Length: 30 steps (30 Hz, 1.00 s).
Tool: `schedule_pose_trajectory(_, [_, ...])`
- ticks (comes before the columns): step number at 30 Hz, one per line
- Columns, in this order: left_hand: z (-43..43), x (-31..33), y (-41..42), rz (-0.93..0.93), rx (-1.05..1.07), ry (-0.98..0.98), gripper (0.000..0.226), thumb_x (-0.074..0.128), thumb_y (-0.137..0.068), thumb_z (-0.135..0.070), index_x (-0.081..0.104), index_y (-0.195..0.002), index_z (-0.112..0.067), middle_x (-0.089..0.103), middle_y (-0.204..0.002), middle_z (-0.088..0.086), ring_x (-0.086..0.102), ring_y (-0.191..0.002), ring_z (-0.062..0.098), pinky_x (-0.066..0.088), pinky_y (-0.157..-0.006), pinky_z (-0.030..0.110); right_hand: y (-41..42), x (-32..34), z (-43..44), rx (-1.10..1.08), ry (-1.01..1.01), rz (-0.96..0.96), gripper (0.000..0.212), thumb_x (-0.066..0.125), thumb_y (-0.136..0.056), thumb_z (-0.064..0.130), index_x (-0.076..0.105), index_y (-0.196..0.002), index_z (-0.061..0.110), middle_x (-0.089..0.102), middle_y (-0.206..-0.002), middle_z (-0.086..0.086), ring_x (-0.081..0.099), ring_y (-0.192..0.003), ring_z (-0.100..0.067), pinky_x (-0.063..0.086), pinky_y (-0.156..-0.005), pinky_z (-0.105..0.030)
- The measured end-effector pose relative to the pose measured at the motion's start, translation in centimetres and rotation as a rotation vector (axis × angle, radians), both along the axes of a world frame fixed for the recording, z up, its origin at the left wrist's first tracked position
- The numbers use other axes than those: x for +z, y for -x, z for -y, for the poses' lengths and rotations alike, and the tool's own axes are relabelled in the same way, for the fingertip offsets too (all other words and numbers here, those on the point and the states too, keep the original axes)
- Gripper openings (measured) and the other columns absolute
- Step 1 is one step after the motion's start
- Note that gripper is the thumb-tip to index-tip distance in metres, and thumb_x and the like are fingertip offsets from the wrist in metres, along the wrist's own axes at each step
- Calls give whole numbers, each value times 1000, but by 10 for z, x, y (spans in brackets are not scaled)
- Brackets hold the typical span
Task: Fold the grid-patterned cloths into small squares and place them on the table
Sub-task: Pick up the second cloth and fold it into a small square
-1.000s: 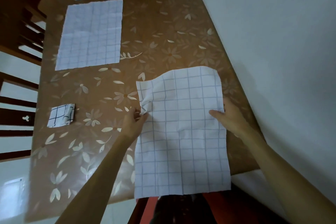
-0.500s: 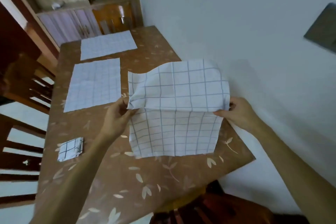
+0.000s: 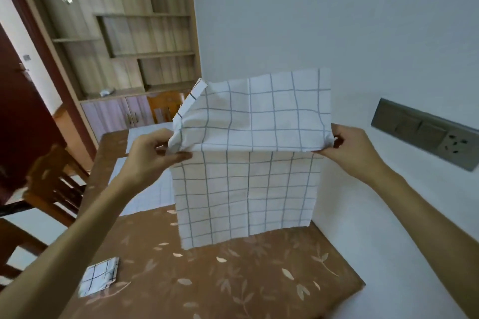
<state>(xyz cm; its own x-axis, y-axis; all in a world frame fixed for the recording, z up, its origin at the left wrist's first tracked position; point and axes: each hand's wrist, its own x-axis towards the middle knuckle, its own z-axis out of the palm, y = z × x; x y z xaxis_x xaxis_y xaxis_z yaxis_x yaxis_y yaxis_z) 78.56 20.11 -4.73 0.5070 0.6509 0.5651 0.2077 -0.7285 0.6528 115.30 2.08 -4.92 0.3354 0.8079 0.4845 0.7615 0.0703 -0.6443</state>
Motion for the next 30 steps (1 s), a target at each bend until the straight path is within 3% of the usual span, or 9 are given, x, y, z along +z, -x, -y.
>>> schedule_pose_trajectory(3, [-2, 25, 6, 3, -3, -50, 25, 79, -73, -22, 76, -97, -14, 72, -99, -1, 68, -92, 12, 59, -76, 24, -3, 19, 2, -20, -82, 135, 8, 64, -84, -10, 66, -89, -4, 65, -81, -11, 53, -70, -23, 38, -62, -25])
schedule_pose_trajectory(8, [-4, 50, 10, 27, -15, -168, 29, 76, -79, 5, 74, -98, -16, 73, -107, 6, 70, -97, 18, 59, -77, 19, 8, 41, 10, 31, -202, 259, 57, 51, -69, -27, 72, -79, 25, 58, -101, 51, 54, -92, 19, 40, -72, -5])
schedule_pose_trajectory(11, [-8, 60, 14, 42, 27, -236, 36, 74, -76, 17, 76, -83, -18, 74, -104, 6, 70, -102, 23, 58, -84, 24, 8, 48, 12, -22, -159, 182, 80, 45, -72, -29, 68, -70, 47, 67, -100, 38, 56, -103, 19, 45, -83, -14])
schedule_pose_trajectory(14, [-4, 65, 15, 50, 73, -181, 42, 66, -84, 18, 75, -75, -22, 76, -85, -21, 71, -82, -1, 57, -71, 15, 7, 55, 15, -36, -132, 106, 76, 40, -76, -24, 69, -65, 46, 72, -90, 18, 61, -104, 7, 43, -90, -20])
schedule_pose_trajectory(18, [3, 71, 14, 65, 81, -143, 44, 55, -87, 21, 74, -76, -18, 68, -66, -33, 62, -54, -10, 42, -51, 2, 9, 68, 15, 18, -133, 95, 74, 37, -78, -24, 71, -62, 40, 71, -84, 30, 65, -103, -1, 42, -86, -9])
schedule_pose_trajectory(21, [2, 82, 23, 82, 23, -181, 28, 65, -86, 14, 77, -82, -11, 72, -83, -33, 69, -84, -10, 50, -71, 4, 5, 78, 14, 54, -159, 95, 67, 36, -85, -23, 74, -70, 29, 73, -86, 30, 69, -99, -20, 51, -95, -33])
schedule_pose_trajectory(24, [1, 87, 32, 70, -53, -190, 29, 65, -84, 17, 77, -85, -9, 76, -96, -17, 71, -102, 4, 58, -81, 15, 6, 90, 15, 101, -157, -18, 59, 37, -90, -18, 75, -77, 25, 74, -85, 30, 66, -94, 12, 49, -84, -9])
schedule_pose_trajectory(27, [-1, 90, 41, 14, -64, -161, 27, 63, -85, 17, 78, -90, -6, 75, -111, 3, 69, -109, 9, 58, -86, 18, 10, 96, 16, 269, -169, -287, 59, 36, -93, -13, 82, -78, 21, 80, -92, 9, 69, -100, -5, 51, -80, -9])
schedule_pose_trajectory(30, [-3, 88, 48, -133, -63, -95, 45, 61, -84, 20, 77, -101, -18, 75, -114, -1, 68, -111, 8, 56, -95, 23, 23, 96, 14, 262, -221, -250, 36, 56, -96, -1, 81, -87, 24, 80, -94, 3, 71, -96, -8, 53, -86, -16])
